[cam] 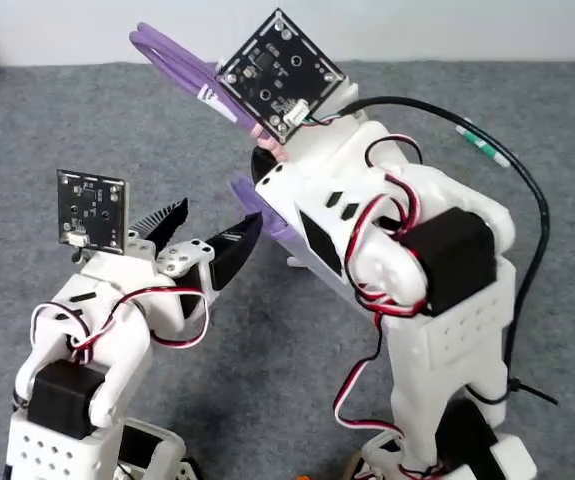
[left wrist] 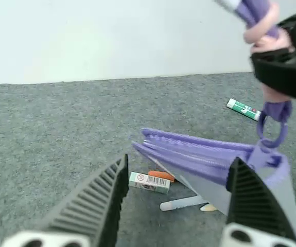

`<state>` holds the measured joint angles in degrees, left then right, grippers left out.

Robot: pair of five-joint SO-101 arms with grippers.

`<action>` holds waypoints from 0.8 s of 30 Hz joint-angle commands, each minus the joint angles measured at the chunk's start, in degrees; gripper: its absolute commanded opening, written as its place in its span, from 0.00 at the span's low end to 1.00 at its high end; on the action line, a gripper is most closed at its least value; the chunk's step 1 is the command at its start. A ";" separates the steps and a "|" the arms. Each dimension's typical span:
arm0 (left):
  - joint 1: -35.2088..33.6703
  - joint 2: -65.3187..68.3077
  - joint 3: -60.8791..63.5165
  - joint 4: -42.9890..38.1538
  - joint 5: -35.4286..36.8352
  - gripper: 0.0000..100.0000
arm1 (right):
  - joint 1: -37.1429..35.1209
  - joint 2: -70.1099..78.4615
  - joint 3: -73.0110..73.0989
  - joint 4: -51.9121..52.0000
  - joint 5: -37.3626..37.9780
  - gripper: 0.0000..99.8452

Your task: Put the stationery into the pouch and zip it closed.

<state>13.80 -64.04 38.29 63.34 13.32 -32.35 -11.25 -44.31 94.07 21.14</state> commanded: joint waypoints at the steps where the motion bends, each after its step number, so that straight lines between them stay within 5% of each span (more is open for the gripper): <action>1: 2.20 0.53 -2.59 -1.41 0.35 0.30 | -0.57 -2.68 -1.23 -0.22 -0.35 0.01; 8: 6.42 0.44 5.05 -1.49 -2.29 0.30 | -0.31 -4.70 -1.23 0.13 -0.09 0.01; 24: -2.11 0.44 6.29 -8.53 -2.46 0.30 | -0.40 -3.91 -1.14 -8.57 0.00 0.01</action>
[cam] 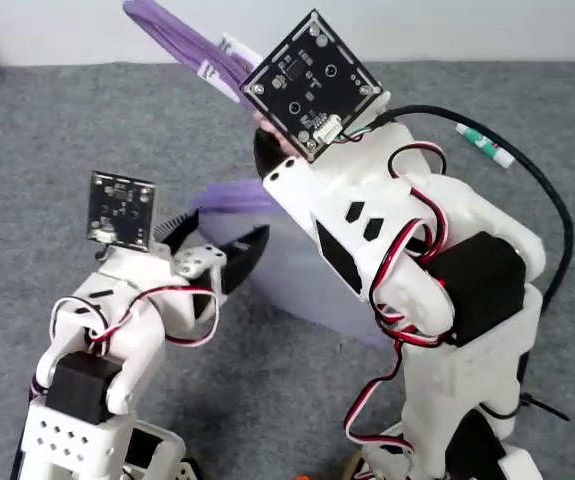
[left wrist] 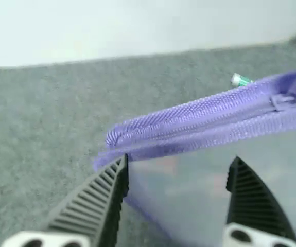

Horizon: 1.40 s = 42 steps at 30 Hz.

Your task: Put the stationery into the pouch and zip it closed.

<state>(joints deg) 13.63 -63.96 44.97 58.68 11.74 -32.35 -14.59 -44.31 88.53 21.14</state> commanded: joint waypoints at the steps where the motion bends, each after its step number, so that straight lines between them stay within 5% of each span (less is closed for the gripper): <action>1: -2.99 0.35 -0.40 -4.75 -0.88 0.30 | -0.22 -0.31 -1.14 -3.74 0.00 0.01; 12: -6.77 2.55 -1.98 -9.05 -0.88 0.30 | -2.33 0.57 -1.14 -3.30 0.00 0.01; 26: -6.86 0.44 -22.37 11.96 -1.05 0.30 | 6.02 1.45 -1.14 -6.55 4.48 0.01; 35: -19.16 -4.57 -22.99 12.04 -7.91 0.30 | 6.02 1.98 -1.14 -8.48 4.57 0.01; 42: -21.19 -4.40 -19.91 10.37 -8.26 0.30 | 6.11 3.12 -0.97 -11.74 7.74 0.01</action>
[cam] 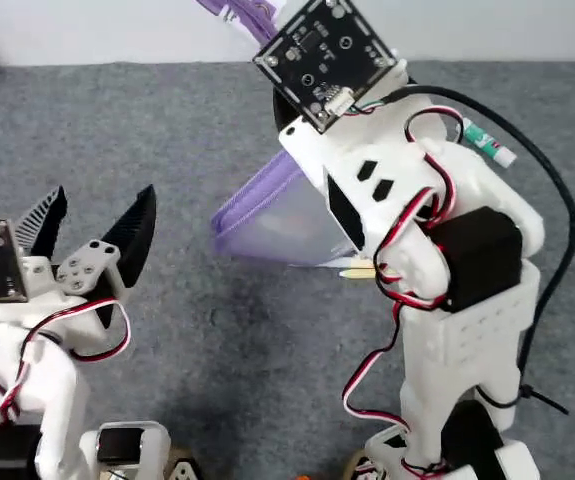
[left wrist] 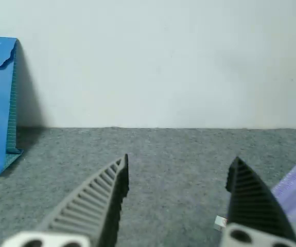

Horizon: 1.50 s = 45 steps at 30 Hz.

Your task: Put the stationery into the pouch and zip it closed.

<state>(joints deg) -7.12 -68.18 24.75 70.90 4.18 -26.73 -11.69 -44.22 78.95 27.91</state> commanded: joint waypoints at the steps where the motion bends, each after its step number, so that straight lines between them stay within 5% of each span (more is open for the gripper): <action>1: -0.70 -0.35 1.54 -2.73 -0.70 0.30 | 0.48 0.48 -1.05 -2.15 0.97 0.01; 18: -0.35 -0.35 4.79 -4.13 -0.35 0.30 | 2.24 6.11 -1.32 -4.26 0.70 0.01; 28: -0.79 -0.44 4.53 -4.13 -0.53 0.30 | -11.91 6.20 -1.05 0.75 0.53 0.01; 41: -0.09 0.00 0.84 1.14 -0.62 0.30 | -13.14 5.85 -1.05 5.14 -3.96 0.01; 45: 5.19 -0.26 0.57 2.90 -0.62 0.30 | -14.29 5.76 -1.05 5.23 -3.96 0.01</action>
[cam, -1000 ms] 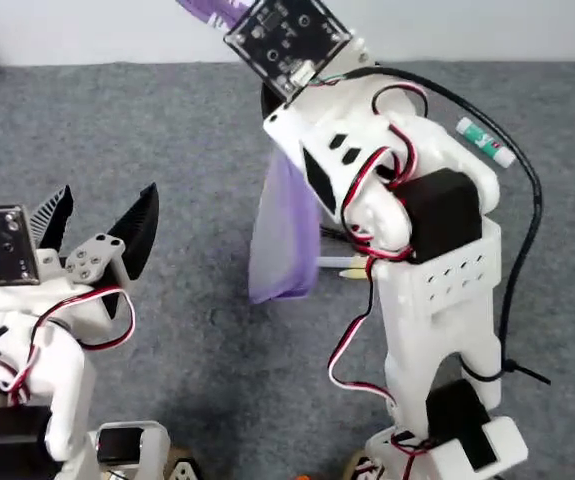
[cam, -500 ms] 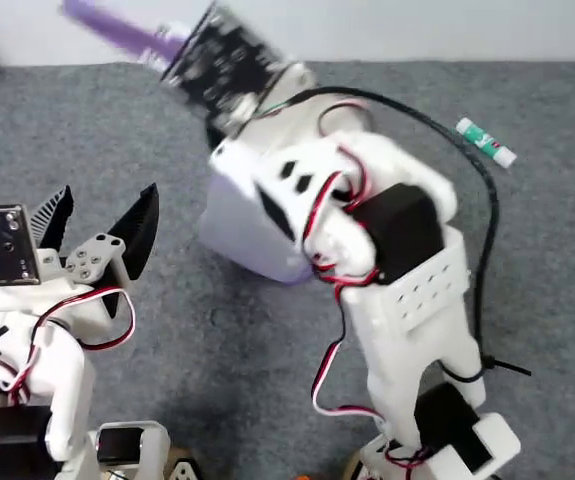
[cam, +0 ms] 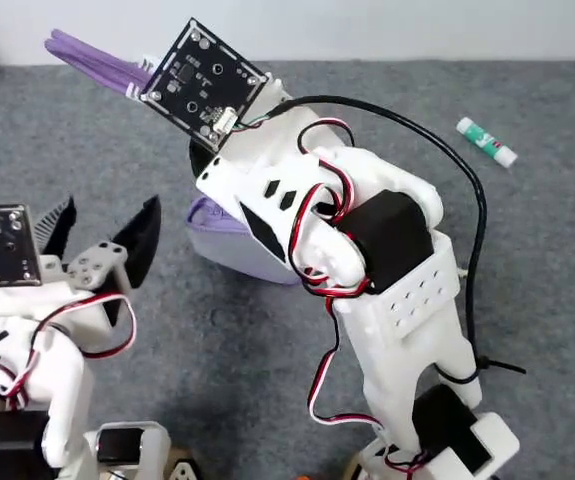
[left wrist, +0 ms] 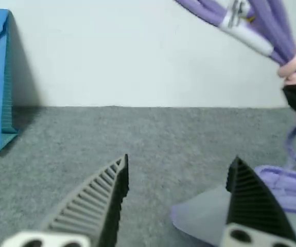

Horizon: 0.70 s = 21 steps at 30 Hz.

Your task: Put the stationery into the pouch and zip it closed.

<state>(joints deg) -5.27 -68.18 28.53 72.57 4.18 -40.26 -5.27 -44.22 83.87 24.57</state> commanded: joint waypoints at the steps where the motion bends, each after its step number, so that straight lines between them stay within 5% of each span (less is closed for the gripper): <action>1: 5.10 -0.26 -3.21 1.76 -0.62 0.30 | -1.10 -0.66 -1.05 0.31 -0.62 0.01; 9: 8.35 0.09 -1.10 2.02 -1.58 0.30 | -2.15 -0.84 -1.05 0.31 -0.44 0.01; 21: 3.43 0.00 1.89 1.85 -3.08 0.30 | -2.95 -1.80 -1.32 3.91 -0.62 0.01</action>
<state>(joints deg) -1.41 -68.09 30.64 74.51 1.63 -42.02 -5.27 -44.22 87.03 24.48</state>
